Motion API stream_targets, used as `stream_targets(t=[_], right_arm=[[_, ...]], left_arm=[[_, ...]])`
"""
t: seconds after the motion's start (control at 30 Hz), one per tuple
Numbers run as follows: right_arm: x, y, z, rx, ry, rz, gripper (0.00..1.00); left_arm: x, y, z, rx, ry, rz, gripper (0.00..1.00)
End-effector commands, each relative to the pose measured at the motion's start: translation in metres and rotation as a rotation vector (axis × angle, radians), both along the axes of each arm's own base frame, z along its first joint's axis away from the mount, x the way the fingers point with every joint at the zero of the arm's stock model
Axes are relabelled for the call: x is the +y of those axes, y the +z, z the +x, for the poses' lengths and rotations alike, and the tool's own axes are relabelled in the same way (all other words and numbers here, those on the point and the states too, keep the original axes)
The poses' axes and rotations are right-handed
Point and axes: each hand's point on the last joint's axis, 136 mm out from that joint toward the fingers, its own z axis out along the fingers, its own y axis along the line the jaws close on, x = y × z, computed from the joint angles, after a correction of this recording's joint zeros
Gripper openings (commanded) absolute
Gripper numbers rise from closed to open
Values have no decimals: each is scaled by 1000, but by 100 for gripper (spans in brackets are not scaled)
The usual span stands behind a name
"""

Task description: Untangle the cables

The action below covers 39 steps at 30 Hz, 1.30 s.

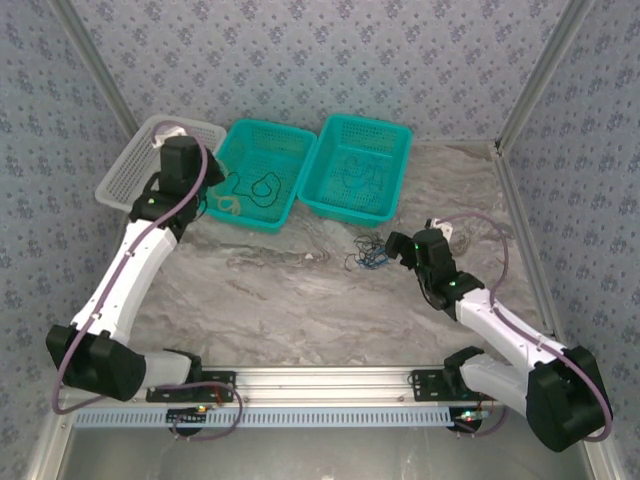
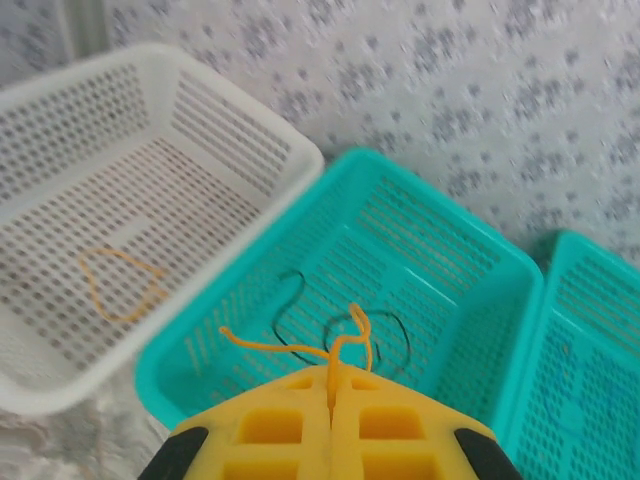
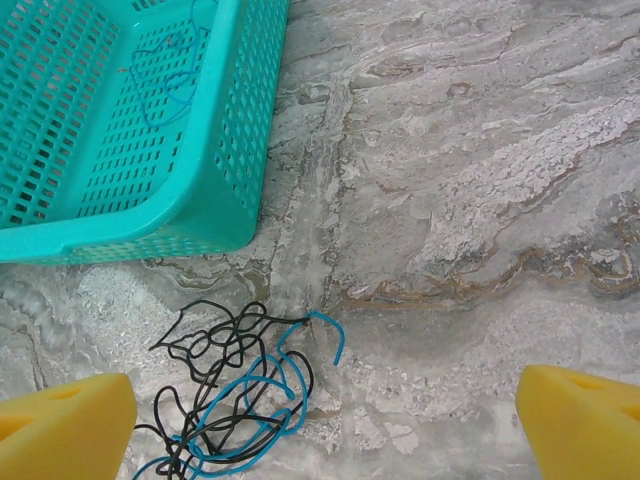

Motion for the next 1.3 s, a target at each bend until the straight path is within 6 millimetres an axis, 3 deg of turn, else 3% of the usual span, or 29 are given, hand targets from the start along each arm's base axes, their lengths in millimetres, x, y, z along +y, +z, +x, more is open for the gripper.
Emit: stream_targets(t=[0.0,0.3,0.43,0.67,0.83,0.9,0.97,1.0,1.1,1.13,1.27], right_arm=[[-7,9,-1,-11,-40,2,100],[-14,10,-8,-10,-53,-10,100],[-17,13,-10,-20,-61,-9,100],[-20,16,-16,-25,-59,-9,100],[-22,17,-19,-21,-60,-14,100],[-22,16,-19,-19,-59,-12,100],[-24,16,-20,-18,-65,-12,100],[-26,16,-20,-14,-80,-14,100],[-37,15,-23,-6,-137,-40,100],[-39,14,-24,-2,-145,-49,100],[-39,14,-24,13,-129,-67,100]], left_arm=[[28,38,3,-88,76,49,0],[82,61,27,-117,189,88,0],[97,58,45,-111,203,89,0],[124,20,85,-8,245,82,0],[140,-23,116,95,248,48,10],[142,-40,128,158,228,50,22],[139,-61,133,254,199,46,52],[136,-59,136,264,183,35,66],[133,-67,135,284,182,22,93],[133,-66,133,280,189,26,99],[132,-66,124,275,199,26,99]])
